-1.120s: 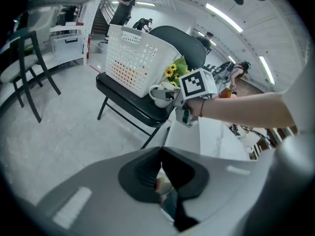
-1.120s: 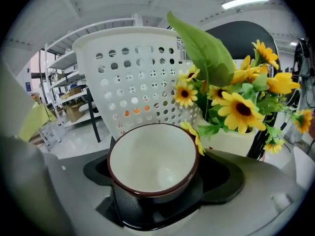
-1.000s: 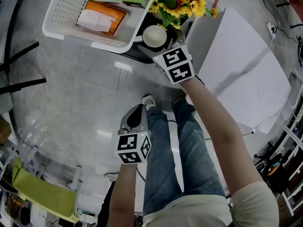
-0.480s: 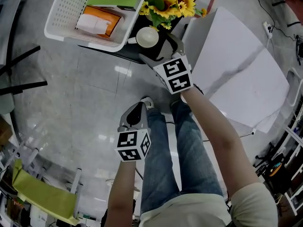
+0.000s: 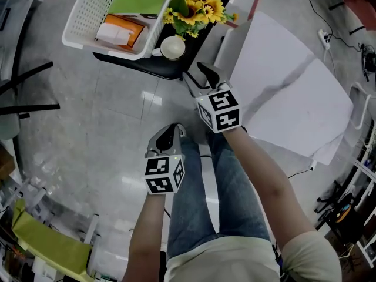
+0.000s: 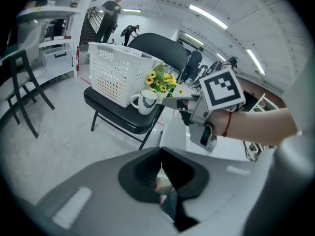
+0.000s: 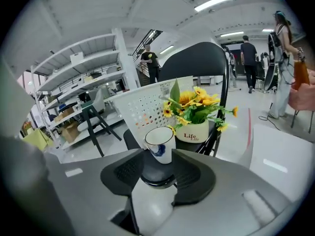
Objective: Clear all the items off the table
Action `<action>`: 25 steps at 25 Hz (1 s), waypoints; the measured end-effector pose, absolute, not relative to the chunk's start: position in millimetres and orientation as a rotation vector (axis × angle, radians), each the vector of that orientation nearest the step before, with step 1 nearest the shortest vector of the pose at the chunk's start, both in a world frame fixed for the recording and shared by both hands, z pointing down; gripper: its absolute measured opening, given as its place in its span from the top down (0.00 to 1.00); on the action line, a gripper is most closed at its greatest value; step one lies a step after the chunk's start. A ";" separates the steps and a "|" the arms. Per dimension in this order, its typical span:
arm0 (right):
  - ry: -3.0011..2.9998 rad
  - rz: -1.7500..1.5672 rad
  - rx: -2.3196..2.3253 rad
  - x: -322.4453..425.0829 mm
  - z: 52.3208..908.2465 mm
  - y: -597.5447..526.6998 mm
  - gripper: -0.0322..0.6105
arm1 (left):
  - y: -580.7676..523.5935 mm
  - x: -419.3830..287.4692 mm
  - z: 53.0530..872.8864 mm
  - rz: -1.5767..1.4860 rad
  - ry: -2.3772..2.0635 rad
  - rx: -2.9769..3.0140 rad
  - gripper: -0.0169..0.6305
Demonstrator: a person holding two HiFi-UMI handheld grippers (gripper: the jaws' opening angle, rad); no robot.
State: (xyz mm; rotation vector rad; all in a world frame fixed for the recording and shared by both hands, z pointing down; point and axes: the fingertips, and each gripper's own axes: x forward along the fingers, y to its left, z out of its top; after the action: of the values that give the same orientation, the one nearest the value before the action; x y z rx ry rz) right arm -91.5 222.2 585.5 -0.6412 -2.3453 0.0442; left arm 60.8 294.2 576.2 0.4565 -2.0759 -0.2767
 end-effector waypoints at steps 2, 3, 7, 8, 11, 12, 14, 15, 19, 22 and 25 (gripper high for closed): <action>-2.366 0.046 -0.598 -83.2 573.2 214.7 0.78 | 290.7 63.1 571.6 -0.257 -2.081 0.460 0.96; -2.376 0.045 -0.580 -79.3 567.0 211.4 0.83 | 289.2 63.9 569.5 -0.248 -2.084 0.461 0.96; -2.389 0.068 -0.533 -60.9 545.9 201.3 0.95 | 282.9 65.7 560.3 -0.225 -2.093 0.477 0.96; -2.386 0.068 -0.523 -55.3 541.6 198.8 0.95 | 281.2 66.0 557.4 -0.220 -2.096 0.484 0.96; -2.378 0.074 -0.493 -37.9 529.8 192.2 0.95 | 276.3 66.0 546.7 -0.202 -2.105 0.511 0.96; -2.377 0.079 -0.486 -32.0 525.3 190.4 0.95 | 274.4 66.2 542.5 -0.195 -2.106 0.521 0.96; -2.375 0.089 -0.469 -21.1 515.7 186.0 0.95 | 270.5 66.6 533.8 -0.177 -2.108 0.539 0.96; -2.373 0.097 -0.457 -16.2 510.9 183.4 0.95 | 268.8 66.5 529.7 -0.166 -2.109 0.547 0.96; -2.352 0.141 -0.411 3.6 493.0 172.3 0.95 | 261.9 69.5 513.0 -0.135 -2.102 0.570 0.96; -2.336 0.153 -0.403 16.8 477.5 165.6 0.95 | 255.2 74.1 499.7 -0.112 -2.091 0.596 0.96; -2.324 0.174 -0.412 27.8 459.1 162.9 0.95 | 252.1 78.0 484.9 -0.093 -2.080 0.613 0.96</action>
State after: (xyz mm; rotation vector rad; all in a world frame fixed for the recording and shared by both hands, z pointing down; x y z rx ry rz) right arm 27.8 162.9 459.1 -0.4119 -2.3242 0.1741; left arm 78.0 252.1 484.9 0.6126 -2.0801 -0.0935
